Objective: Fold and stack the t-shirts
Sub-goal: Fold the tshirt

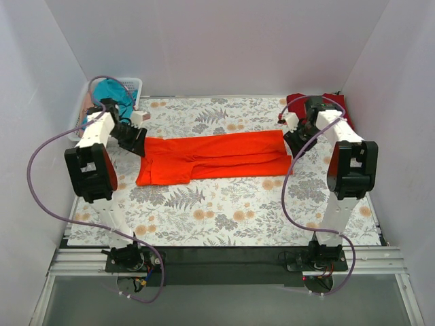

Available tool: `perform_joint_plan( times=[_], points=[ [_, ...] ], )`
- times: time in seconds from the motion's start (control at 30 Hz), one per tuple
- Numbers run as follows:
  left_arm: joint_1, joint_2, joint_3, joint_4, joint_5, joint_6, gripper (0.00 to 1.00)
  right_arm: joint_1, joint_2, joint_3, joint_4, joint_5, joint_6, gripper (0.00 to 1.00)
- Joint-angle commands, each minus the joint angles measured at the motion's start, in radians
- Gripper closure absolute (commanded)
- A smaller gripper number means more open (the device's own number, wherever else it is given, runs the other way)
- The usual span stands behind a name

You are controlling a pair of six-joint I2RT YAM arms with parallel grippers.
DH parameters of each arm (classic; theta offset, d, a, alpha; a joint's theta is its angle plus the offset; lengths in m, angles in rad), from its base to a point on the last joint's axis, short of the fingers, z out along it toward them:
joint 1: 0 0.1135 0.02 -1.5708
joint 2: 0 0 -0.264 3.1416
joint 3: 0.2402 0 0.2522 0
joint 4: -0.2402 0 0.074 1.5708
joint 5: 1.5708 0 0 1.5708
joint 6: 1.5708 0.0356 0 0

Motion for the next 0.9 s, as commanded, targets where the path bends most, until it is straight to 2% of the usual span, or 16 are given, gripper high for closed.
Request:
perform_joint_plan(
  times=[0.0, 0.17, 0.3, 0.5, 0.67, 0.87],
  points=[
    [0.108, -0.125, -0.043, -0.11, 0.122, -0.013, 0.57, -0.079, -0.077, 0.014, -0.117, -0.116, 0.064, 0.48],
    [0.149, -0.225, -0.276, -0.06, 0.134, -0.027, 0.53, -0.09, -0.108, -0.106, -0.12, -0.173, 0.12, 0.53],
    [0.149, -0.261, -0.373, 0.007, 0.142, -0.088, 0.5, -0.095, -0.096, -0.131, -0.077, -0.191, 0.192, 0.53],
    [0.149, -0.255, -0.428, 0.076, 0.131, -0.137, 0.49, -0.095, -0.03, -0.12, -0.04, -0.194, 0.265, 0.51],
    [0.151, -0.232, -0.437, 0.103, 0.138, -0.154, 0.43, -0.095, 0.009, -0.138, -0.007, -0.207, 0.295, 0.5],
    [0.149, -0.209, -0.417, 0.103, 0.15, -0.156, 0.45, -0.095, 0.041, -0.123, 0.006, -0.233, 0.313, 0.52]
  ],
)
